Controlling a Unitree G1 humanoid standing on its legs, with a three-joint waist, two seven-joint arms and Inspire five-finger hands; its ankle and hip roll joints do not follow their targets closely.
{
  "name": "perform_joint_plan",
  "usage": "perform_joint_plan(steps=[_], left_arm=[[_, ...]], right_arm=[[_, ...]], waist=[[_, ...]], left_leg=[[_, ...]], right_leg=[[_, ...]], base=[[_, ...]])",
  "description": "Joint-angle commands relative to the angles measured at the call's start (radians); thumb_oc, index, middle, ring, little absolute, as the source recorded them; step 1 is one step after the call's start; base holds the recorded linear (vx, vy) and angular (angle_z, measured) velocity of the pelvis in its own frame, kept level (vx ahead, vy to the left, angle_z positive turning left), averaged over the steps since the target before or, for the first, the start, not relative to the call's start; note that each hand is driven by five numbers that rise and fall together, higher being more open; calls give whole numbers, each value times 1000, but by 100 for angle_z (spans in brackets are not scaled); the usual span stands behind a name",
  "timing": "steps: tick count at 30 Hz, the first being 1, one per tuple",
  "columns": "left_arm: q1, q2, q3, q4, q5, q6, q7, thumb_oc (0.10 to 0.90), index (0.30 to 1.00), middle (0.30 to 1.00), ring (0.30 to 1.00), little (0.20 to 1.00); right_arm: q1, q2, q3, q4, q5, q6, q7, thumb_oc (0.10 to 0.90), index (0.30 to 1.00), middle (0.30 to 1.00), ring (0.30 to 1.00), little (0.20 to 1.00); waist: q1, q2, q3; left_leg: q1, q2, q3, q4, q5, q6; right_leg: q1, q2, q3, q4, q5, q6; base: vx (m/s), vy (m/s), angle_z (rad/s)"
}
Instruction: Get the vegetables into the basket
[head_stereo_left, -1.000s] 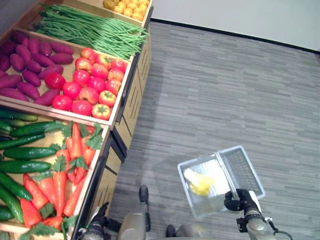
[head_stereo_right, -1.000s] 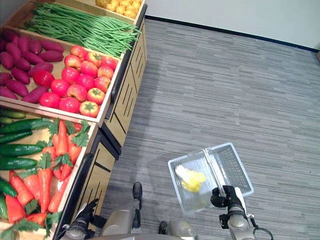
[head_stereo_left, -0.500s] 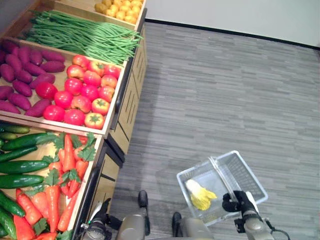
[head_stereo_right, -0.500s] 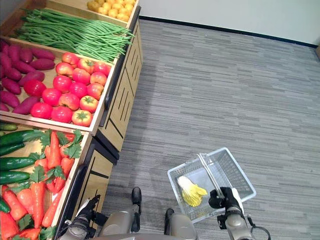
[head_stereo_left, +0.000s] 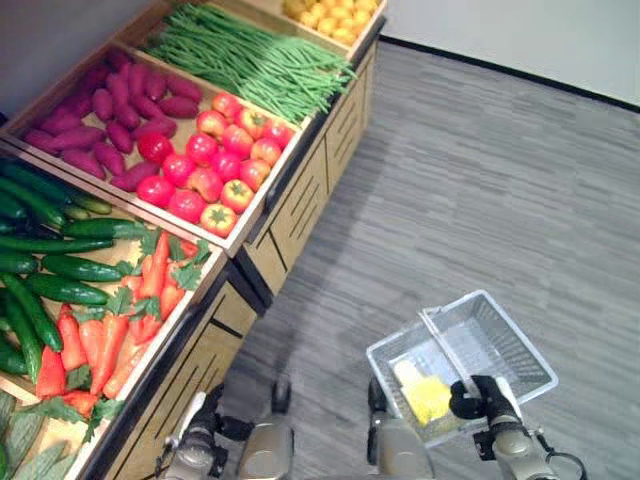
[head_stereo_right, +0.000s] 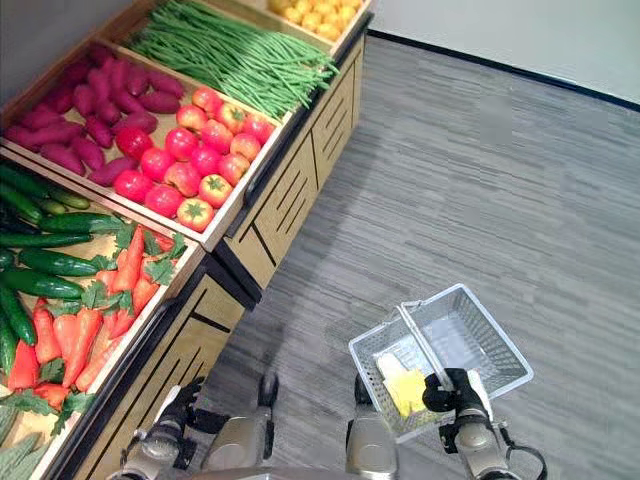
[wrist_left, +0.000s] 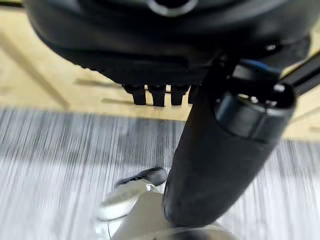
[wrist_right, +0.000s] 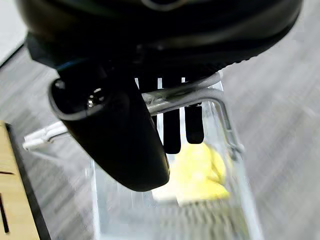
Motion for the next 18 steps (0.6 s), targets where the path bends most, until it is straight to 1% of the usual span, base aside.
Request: perform_joint_plan(steps=[1,2,3,4,5,6,8,9,10,11,12,13,14,15,17,18], left_arm=[[-2,72,-7,-41,-14,-16,4,900,1000,1000,1000,1000],[-2,73,-15,-47,-14,-16,5,900,1000,1000,1000,1000],[-7,74,-18,-60,-19,-12,9,900,1000,1000,1000,1000],[-7,74,-18,-60,-19,-12,9,900,1000,1000,1000,1000],[-17,69,-24,-56,-20,-10,9,900,1000,1000,1000,1000],[-17,69,-24,-56,-20,-10,9,900,1000,1000,1000,1000],[-27,66,-29,-57,-15,-7,7,900,1000,1000,1000,1000],[-30,65,-25,-55,-14,-4,6,900,1000,1000,1000,1000],[-42,67,-24,-51,-11,1,7,900,1000,1000,1000,1000],[-42,67,-24,-51,-11,1,7,900,1000,1000,1000,1000],[-47,69,-26,-53,-7,3,6,900,1000,1000,1000,1000],[-51,72,-30,-50,1,4,5,900,1000,1000,1000,1000],[-52,73,-33,-46,7,5,5,900,1000,1000,1000,1000],[-50,76,-38,-41,23,6,10,900,1000,1000,1000,1000],[-46,80,-30,-27,30,11,11,900,1000,1000,1000,1000],[-45,83,-24,-16,30,10,17,900,1000,1000,1000,1000]], right_arm=[[-41,-59,-41,-105,18,-88,-33,400,300,300,300,300],[-47,-68,-41,-92,23,-92,-37,400,300,300,300,300],[-44,-73,-41,-96,25,-92,-41,400,300,300,300,300],[-44,-74,-41,-95,25,-92,-41,400,300,300,300,300],[-44,-78,-52,-71,33,-91,-46,400,300,300,300,300],[-44,-78,-52,-70,33,-91,-46,400,300,300,300,300],[-37,-79,-59,-61,38,-87,-47,400,300,300,300,300],[-26,-80,-69,-59,42,-87,-49,400,300,300,300,300],[-14,-71,-80,-45,45,-81,-57,400,300,300,300,300],[-14,-71,-80,-45,45,-81,-57,400,300,300,300,300],[-4,-66,-87,-38,50,-77,-62,400,300,300,300,300],[2,-64,-92,-36,51,-73,-65,400,300,300,300,300],[5,-61,-93,-36,50,-71,-66,400,300,300,300,300],[9,-59,-95,-38,47,-70,-69,400,300,300,300,300],[9,-53,-92,-42,37,-68,-69,400,300,300,300,300],[-1,-45,-89,-19,36,-65,-71,400,300,300,300,300]], waist=[[0,-76,-20],[3,-69,-23],[4,-65,-24],[2,-64,-24],[-4,-64,-21],[-6,-64,-21],[-21,-65,-14],[-38,-61,-11],[-60,-56,-9],[-60,-56,-8],[-72,-48,-11],[-77,-44,-11],[-76,-41,-11],[-73,-34,-13],[-70,-34,-16],[-63,-43,-8]], left_leg=[[78,-27,-25,20,-20,-46],[72,-10,-48,11,-3,-52],[61,0,-52,5,14,-58],[61,0,-54,5,14,-59],[36,5,-7,25,18,-57],[35,4,-9,27,17,-57],[1,15,151,78,21,-55],[1,50,280,87,32,-54],[-5,97,448,112,47,-63],[-4,98,448,113,47,-63],[6,117,506,117,35,-81],[5,127,551,107,49,-89],[3,124,555,90,58,-94],[12,113,555,46,79,-96],[25,87,522,8,63,-82],[22,77,510,15,57,-74]], right_leg=[[-66,-52,35,27,34,60],[-68,-33,15,47,6,45],[-60,-28,-5,56,-9,35],[-60,-28,-7,56,-10,35],[-44,-40,-38,54,-19,27],[-43,-40,-39,54,-19,27],[-19,-58,-78,42,-21,23],[-4,-65,-107,34,-24,22],[9,-71,-151,20,-25,20],[10,-70,-151,19,-24,20],[31,-71,-172,8,-39,30],[41,-74,-194,-6,-35,34],[42,-74,-202,-11,-34,36],[42,-74,-214,-11,-30,43],[33,-82,-214,7,-33,49],[35,-97,-210,10,-24,54]], base=[[111,-333,71],[96,-263,63],[96,-263,56],[67,-197,102],[25,-82,77],[19,-110,81],[-22,-51,45],[-70,-85,108],[-61,-77,132],[7,-45,131],[36,9,87],[32,28,68],[-3,60,96],[30,106,91],[73,162,44],[79,183,9]])
